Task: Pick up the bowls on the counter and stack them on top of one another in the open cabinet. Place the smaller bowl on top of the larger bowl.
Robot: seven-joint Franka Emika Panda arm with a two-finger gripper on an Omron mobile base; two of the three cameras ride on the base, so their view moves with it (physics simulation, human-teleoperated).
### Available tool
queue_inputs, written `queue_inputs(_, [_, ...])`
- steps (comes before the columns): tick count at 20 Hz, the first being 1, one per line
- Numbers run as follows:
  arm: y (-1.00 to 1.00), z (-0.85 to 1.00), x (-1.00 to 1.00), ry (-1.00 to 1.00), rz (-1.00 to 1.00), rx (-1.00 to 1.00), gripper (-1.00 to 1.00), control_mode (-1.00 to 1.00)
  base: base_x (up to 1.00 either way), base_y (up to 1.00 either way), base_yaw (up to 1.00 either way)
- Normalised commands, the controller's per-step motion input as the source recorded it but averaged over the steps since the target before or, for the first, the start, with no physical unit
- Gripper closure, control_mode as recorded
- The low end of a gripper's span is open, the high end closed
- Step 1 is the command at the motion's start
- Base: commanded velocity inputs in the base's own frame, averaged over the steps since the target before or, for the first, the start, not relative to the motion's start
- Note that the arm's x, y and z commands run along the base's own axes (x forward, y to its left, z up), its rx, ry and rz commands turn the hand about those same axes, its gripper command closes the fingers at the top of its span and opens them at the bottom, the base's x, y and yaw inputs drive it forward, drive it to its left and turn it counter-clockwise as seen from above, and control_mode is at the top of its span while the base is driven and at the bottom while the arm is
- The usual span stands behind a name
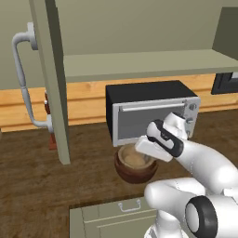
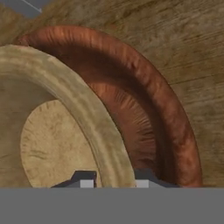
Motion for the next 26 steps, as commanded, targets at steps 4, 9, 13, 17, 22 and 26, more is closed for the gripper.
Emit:
queue_inputs(4, [0.0,0.13,0.0,0.0,0.0,0.0,-1.0,-1.0,0.0,0.0,0.0])
queue_inputs(9, [0.0,0.63,-0.04,0.0,0.0,-0.02,-1.0,-1.0,0.0,0.0,0.0])
queue_inputs(13, [0.0,0.54,-0.08,0.0,0.0,-0.02,-1.0,-1.0,0.0,0.0,0.0])
queue_inputs(17, [-0.14,0.03,-0.15,0.0,0.0,0.0,-1.0,-1.0,0.0,0.0,0.0])
queue_inputs(22, [-0.23,-0.19,-0.06,0.03,0.0,0.0,-1.0,-1.0,0.0,0.0,0.0])
queue_inputs(26, [-0.14,-0.38,0.0,0.05,0.0,0.0,-1.0,-1.0,0.0,0.0,0.0])
